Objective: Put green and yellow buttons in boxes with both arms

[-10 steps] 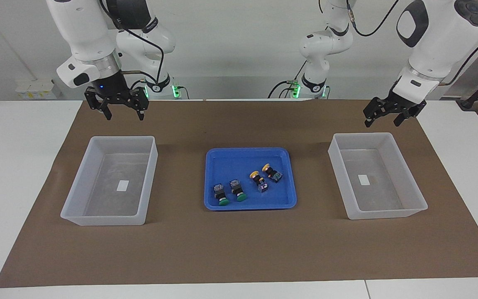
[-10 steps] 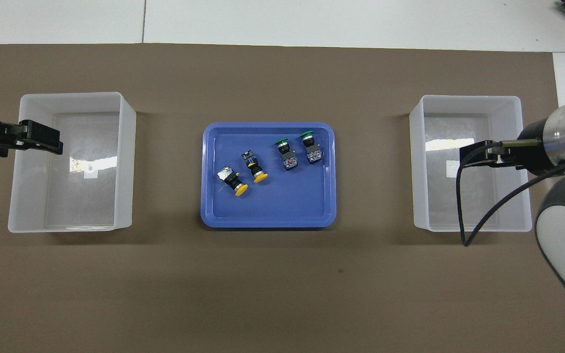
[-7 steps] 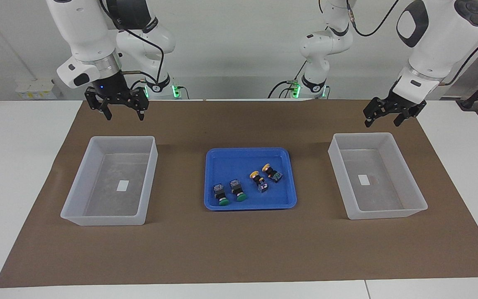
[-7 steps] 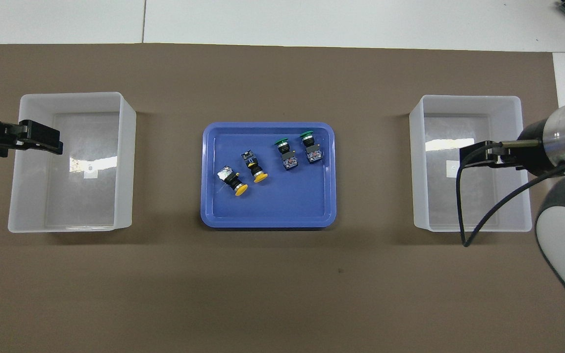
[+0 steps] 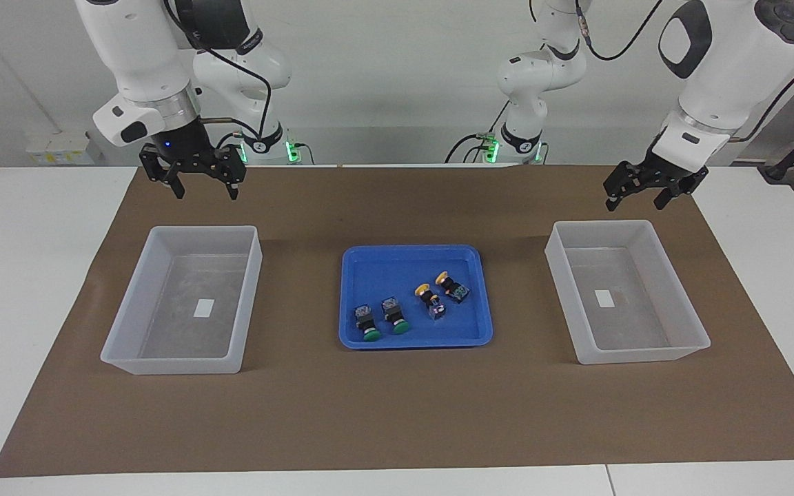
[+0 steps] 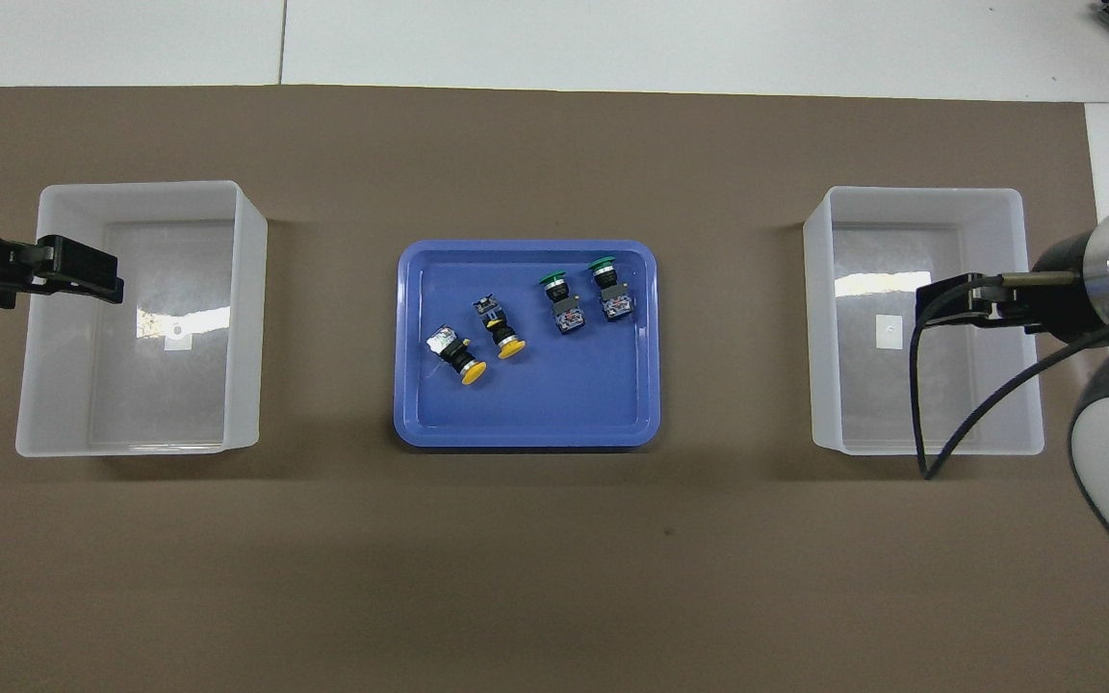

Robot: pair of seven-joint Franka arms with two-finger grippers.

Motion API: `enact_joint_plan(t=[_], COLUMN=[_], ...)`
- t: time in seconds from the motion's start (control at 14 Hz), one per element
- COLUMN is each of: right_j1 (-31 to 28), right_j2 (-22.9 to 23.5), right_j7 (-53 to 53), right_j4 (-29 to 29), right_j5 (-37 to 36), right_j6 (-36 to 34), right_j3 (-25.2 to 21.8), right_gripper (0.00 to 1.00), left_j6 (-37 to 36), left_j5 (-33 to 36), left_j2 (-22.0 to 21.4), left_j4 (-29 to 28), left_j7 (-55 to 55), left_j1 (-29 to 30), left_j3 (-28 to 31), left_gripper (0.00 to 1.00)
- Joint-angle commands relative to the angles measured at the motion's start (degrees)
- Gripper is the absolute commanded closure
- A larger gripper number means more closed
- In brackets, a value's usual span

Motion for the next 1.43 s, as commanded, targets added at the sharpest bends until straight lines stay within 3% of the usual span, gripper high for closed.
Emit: enact_joint_plan(t=[0.0,0.43,0.71,1.36], right_j1=[-1.09,-0.48,1.97,10.49], right_j2=[-1.33,-1.86,0.25,12.54], right_j7=[-1.06,-0.97,-0.80,1.13], right_j4=[-1.58,-5.01,-6.94,-6.33], right_j5=[0.47,0.56,1.26,1.27], right_j6=[0.13,4.00,11.02,27.62], right_j3=[0.46,0.55,0.82,0.99], right_gripper=[0.00,0.00,0.00,0.00], left_j6=[0.57,0.57,0.57,0.57], left_j5=[-0.75,-0.75,-0.75,-0.75], left_j2=[-1.89,-1.89,-1.89,-1.89], left_j4=[-2.05,-2.05,-2.05,-2.05], left_j7=[0.33,0.33,0.33,0.33], left_j1=[0.21,0.21,0.21,0.21], left_j3=[0.21,0.21,0.21,0.12], left_gripper=[0.00,0.00,0.00,0.00])
